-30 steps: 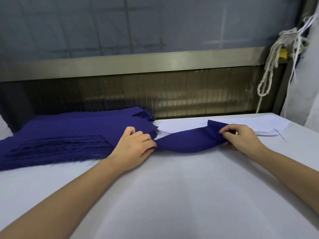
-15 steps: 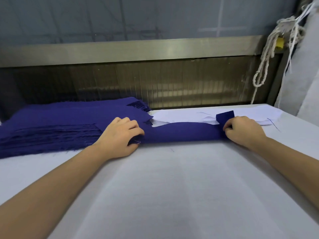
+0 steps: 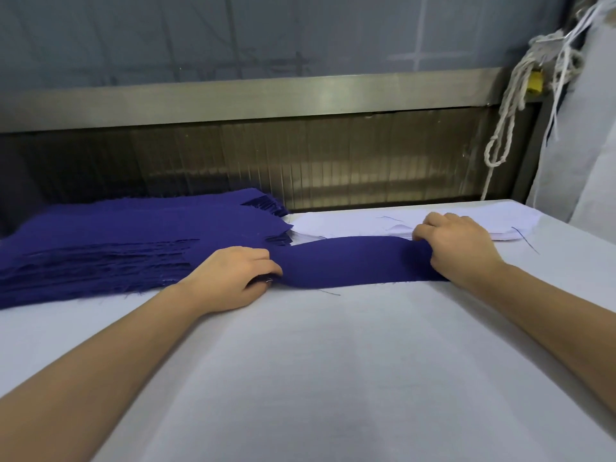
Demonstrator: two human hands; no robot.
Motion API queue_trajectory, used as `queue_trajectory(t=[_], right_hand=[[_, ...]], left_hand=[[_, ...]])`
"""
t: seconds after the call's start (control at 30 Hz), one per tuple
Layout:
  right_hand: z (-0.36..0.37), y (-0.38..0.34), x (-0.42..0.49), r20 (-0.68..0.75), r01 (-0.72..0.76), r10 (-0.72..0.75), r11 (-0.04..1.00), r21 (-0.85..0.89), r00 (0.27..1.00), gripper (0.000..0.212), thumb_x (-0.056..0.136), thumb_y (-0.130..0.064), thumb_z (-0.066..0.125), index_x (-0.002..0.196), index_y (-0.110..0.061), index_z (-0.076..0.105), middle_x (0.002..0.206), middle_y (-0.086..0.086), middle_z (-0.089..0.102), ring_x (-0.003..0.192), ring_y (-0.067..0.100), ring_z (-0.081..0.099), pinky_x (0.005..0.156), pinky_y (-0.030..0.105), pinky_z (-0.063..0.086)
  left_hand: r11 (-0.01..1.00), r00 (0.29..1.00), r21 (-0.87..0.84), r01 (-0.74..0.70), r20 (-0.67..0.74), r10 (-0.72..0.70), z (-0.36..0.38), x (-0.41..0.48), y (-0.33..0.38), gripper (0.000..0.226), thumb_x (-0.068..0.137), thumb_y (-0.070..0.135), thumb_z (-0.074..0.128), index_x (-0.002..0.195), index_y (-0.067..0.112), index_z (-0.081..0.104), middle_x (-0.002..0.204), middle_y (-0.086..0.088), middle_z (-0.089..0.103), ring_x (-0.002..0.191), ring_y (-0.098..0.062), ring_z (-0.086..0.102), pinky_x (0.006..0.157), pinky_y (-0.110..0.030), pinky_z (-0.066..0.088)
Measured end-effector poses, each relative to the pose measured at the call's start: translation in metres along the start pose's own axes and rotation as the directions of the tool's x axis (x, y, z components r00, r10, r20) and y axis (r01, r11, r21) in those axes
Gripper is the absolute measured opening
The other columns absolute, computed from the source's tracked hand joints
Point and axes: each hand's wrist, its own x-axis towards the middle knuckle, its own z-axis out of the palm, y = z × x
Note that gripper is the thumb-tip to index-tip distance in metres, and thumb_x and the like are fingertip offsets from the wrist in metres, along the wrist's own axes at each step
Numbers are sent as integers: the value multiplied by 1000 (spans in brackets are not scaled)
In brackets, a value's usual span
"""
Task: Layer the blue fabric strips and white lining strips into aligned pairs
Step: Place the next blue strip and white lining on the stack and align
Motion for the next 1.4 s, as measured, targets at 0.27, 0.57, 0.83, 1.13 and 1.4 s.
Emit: queue_trajectory(t=[0.27,0.57,0.83,1.13,1.4], right_hand=[[5,-11,-4,79,79,-99,971,225,992,35,99,-32,31,129,-31,48,118,-1,60,103,24,58,68,30,41],[9,-1,-3,170,111,-180,928,355,969,32,98,-42,35,125,-32,47,101,-2,64,97,22,57,72,33,43],[17,12,1,206,52,-129,939,341,970,38,95,-50,38,126,-28,35,65,-6,45,75,21,47,60,32,33],[26,54,1,266,-62,-34,937,344,963,40,89,-55,46,119,-29,44,72,-7,49,81,21,51,72,33,41],[26,41,2,162,19,-65,962,271,985,39,91,-58,37,117,-30,43,67,-11,44,74,19,46,63,31,32]], left_hand=[[990,994,-132,39,103,-26,-7,0,0,63,77,70,31,113,30,64,89,15,54,73,2,48,66,-16,39],[983,994,-154,97,73,-87,-1,4,4,26,90,39,58,113,29,64,81,13,56,66,4,45,67,-19,41],[993,992,-33,109,69,-107,1,1,-2,32,88,53,51,116,40,58,82,19,52,69,10,43,57,-14,30],[989,991,-103,107,94,-98,2,3,1,30,93,41,50,120,34,61,91,21,57,82,7,49,76,-22,44],[982,988,-150,117,115,-101,5,5,2,36,91,39,54,125,29,61,102,18,54,97,1,45,87,-18,37]])
